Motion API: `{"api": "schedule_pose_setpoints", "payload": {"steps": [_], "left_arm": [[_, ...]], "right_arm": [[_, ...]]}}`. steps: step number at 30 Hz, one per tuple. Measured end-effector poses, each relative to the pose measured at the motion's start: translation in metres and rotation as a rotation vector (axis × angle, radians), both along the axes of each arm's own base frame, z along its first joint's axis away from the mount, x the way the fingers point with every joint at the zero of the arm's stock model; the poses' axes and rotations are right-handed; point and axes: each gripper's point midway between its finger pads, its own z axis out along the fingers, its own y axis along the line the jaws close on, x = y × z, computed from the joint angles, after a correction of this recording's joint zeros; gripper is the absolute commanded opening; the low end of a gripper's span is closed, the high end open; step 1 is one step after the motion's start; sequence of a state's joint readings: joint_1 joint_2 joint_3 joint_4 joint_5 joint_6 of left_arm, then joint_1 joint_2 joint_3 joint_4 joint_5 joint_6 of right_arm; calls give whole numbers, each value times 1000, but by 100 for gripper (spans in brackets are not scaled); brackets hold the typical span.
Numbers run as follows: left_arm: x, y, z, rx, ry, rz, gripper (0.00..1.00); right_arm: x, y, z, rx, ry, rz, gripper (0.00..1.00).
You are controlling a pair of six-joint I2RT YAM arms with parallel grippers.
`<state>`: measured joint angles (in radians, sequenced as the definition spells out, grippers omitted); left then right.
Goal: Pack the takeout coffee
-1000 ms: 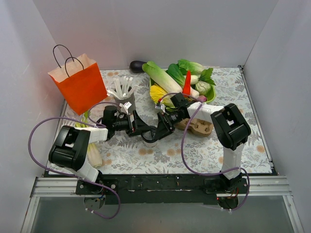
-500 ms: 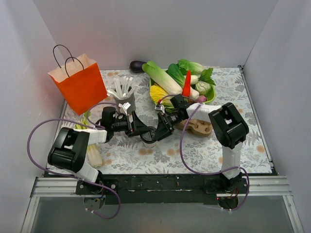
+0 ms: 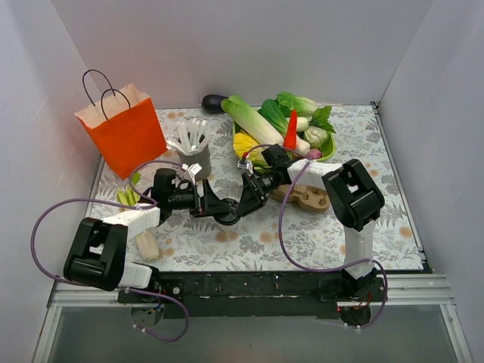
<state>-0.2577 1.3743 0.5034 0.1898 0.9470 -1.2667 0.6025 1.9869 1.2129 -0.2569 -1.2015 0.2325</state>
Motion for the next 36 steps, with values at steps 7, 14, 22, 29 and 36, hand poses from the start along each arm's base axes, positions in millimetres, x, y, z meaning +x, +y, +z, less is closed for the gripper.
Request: {"api": "schedule_pose_setpoints", "payload": {"steps": [7, 14, 22, 29, 36], "left_arm": [[-6, 13, -7, 56, 49, -8, 98], [-6, 18, -7, 60, 69, -23, 98], [-16, 11, -1, -21, 112, -121, 97], [-14, 8, -13, -46, 177, -160, 95], [19, 3, -9, -51, 134, -166, 95]], "right_arm": [[4, 2, -1, -6, -22, -8, 92], [4, 3, 0, -5, -24, -8, 93], [11, 8, 7, 21, -51, -10, 91], [20, 14, 15, 49, -76, -11, 91], [27, 7, 14, 40, -73, -36, 92]]}}
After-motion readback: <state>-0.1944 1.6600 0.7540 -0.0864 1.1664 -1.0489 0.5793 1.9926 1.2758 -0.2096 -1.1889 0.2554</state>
